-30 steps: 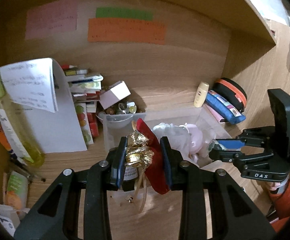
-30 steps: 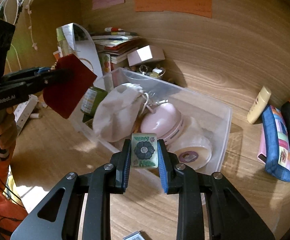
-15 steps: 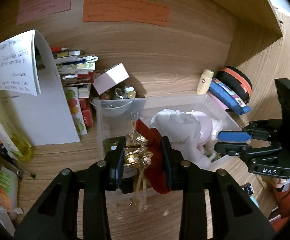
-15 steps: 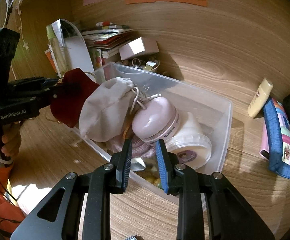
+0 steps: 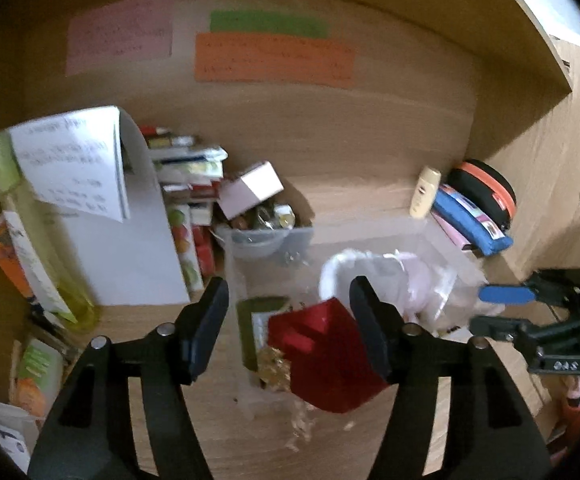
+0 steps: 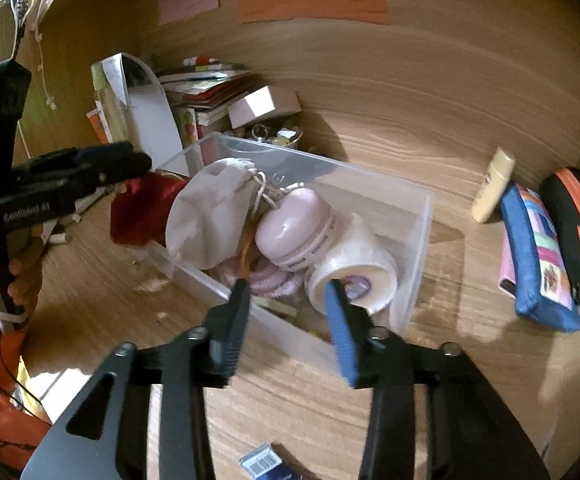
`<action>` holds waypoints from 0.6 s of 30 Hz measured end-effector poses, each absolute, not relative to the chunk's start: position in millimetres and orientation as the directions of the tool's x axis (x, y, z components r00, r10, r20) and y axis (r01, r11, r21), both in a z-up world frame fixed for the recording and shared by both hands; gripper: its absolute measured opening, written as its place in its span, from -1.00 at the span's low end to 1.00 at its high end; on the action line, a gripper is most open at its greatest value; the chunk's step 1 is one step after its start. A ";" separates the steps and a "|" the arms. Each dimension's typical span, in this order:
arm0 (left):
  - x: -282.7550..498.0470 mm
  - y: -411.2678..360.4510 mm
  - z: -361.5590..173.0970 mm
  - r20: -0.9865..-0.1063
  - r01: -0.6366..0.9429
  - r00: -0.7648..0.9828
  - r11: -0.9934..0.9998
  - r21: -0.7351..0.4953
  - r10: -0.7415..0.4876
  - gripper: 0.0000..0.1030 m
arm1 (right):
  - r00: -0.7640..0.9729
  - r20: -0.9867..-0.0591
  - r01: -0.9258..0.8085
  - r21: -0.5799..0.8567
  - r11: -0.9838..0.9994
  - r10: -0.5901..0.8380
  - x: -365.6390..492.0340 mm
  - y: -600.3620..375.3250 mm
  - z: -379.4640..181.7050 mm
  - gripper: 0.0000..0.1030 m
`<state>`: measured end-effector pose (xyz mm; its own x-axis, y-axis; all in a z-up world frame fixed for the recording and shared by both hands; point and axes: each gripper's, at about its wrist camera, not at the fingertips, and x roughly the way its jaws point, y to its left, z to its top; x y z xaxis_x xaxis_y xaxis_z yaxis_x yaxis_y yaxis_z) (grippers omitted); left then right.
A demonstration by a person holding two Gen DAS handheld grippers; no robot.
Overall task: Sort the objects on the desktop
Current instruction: 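Carry red pouch and green tile over the clear box and release both, then grip the light blue tube with right tool while left tool approaches the blue Max card pack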
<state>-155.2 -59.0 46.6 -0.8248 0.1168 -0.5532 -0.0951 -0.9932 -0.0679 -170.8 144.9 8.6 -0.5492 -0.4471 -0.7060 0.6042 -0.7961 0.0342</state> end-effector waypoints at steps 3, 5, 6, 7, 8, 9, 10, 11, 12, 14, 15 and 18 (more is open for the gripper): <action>-151.2 -59.5 53.8 -0.548 -0.097 -0.826 -0.991 -0.091 0.131 0.21 | -0.560 -0.702 0.591 0.034 -0.806 -0.439 -161.8 154.7 10.8 -0.25; -145.1 -56.5 57.2 -0.546 -0.098 -0.828 -0.991 -0.090 0.132 0.22 | -0.567 -0.698 0.584 0.033 -0.811 -0.437 -156.1 161.2 12.5 -0.25; -140.8 -53.3 58.4 -0.544 -0.099 -0.829 -0.992 -0.081 0.127 0.26 | -0.573 -0.695 0.580 0.030 -0.814 -0.434 -152.0 165.3 13.4 -0.25; -137.2 -50.3 59.2 -0.542 -0.100 -0.831 -0.992 -0.075 0.125 0.33 | -0.577 -0.693 0.577 0.029 -0.816 -0.433 -148.7 168.6 13.9 -0.25; -132.7 -46.4 59.6 -0.539 -0.104 -0.833 -0.992 -0.070 0.125 0.37 | -0.582 -0.690 0.574 0.028 -0.819 -0.431 -145.0 172.3 14.2 -0.24; -127.6 -42.1 59.8 -0.537 -0.108 -0.834 -0.992 -0.065 0.126 0.41 | -0.584 -0.688 0.571 0.028 -0.821 -0.430 -141.8 175.3 14.0 -0.22; -123.4 -39.4 59.6 -0.537 -0.113 -0.833 -0.992 -0.062 0.129 0.41 | -0.586 -0.687 0.568 0.029 -0.822 -0.429 -139.6 178.3 13.6 -0.17; -118.9 -34.7 59.1 -0.539 -0.122 -0.831 -0.991 -0.059 0.135 0.41 | -0.588 -0.687 0.565 0.030 -0.825 -0.427 -137.2 181.0 12.7 -0.13; -115.3 -30.2 58.1 -0.542 -0.132 -0.828 -0.990 -0.057 0.142 0.42 | -0.590 -0.687 0.559 0.031 -0.828 -0.424 -133.2 184.8 11.0 -0.07; -109.4 -20.1 54.0 -0.555 -0.153 -0.817 -0.987 -0.055 0.158 0.45 | -0.589 -0.691 0.554 0.031 -0.832 -0.419 -126.5 190.2 7.4 -0.05; -107.5 -14.8 51.3 -0.562 -0.165 -0.810 -0.985 -0.052 0.165 0.46 | -0.586 -0.695 0.552 0.034 -0.833 -0.417 -124.3 192.2 5.5 -0.05; -101.5 1.5 41.1 -0.586 -0.198 -0.790 -0.980 -0.037 0.182 0.47 | -0.562 -0.712 0.549 0.060 -0.833 -0.422 -115.1 198.5 -4.1 -0.05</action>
<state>-101.5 1.5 41.1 -0.7898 0.1818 -0.5857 -0.1980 -0.9795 -0.0370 -115.1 198.5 -4.1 -0.5618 -0.4219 -0.7117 0.5494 -0.8334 0.0603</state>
